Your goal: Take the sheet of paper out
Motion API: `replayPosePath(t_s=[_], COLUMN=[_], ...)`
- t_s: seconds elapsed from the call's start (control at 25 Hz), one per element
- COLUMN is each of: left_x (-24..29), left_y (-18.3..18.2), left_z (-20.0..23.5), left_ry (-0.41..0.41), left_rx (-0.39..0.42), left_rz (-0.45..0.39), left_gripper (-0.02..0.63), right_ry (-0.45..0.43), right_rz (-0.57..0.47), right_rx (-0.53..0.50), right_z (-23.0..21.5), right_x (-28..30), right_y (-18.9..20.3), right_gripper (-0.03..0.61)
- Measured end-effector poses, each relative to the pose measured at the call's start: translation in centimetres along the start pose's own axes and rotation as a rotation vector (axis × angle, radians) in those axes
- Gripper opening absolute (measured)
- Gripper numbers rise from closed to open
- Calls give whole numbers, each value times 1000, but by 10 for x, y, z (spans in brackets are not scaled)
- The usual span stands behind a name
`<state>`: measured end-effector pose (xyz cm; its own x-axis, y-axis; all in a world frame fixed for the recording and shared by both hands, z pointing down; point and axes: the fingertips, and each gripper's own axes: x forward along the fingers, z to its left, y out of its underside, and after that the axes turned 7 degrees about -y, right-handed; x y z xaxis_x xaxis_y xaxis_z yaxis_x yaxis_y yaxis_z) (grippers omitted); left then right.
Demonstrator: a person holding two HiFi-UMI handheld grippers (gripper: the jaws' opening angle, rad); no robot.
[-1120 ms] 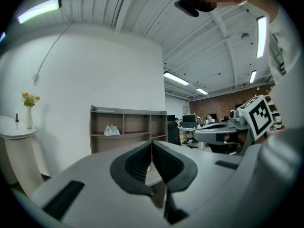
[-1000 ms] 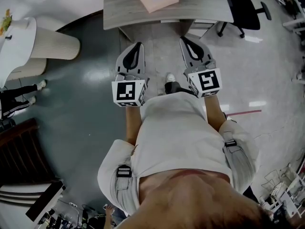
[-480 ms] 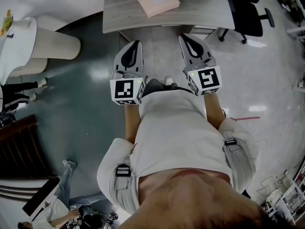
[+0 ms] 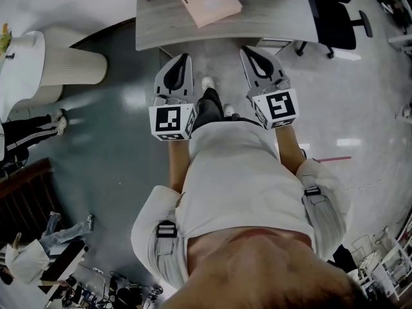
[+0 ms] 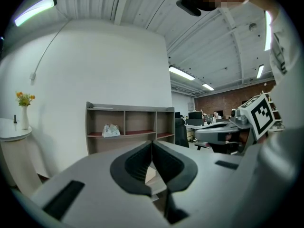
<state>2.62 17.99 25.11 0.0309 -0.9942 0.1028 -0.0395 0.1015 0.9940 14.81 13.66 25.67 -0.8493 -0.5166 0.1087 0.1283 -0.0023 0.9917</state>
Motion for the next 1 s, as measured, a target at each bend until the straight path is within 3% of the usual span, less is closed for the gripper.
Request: replayPosePath(t_s=[0.52, 1.0], left_x=[92, 182], left_y=[17, 45], left_z=[65, 129], left_ry=[8, 81], left_rx=[-34, -20], left_rz=[47, 92], left_gripper=[23, 23], right_ry=[-14, 26], right_rz=[67, 174], right_rx=[14, 36], right_z=[-44, -77], right_x=[106, 205], right_y=[15, 42], right_gripper=[20, 20])
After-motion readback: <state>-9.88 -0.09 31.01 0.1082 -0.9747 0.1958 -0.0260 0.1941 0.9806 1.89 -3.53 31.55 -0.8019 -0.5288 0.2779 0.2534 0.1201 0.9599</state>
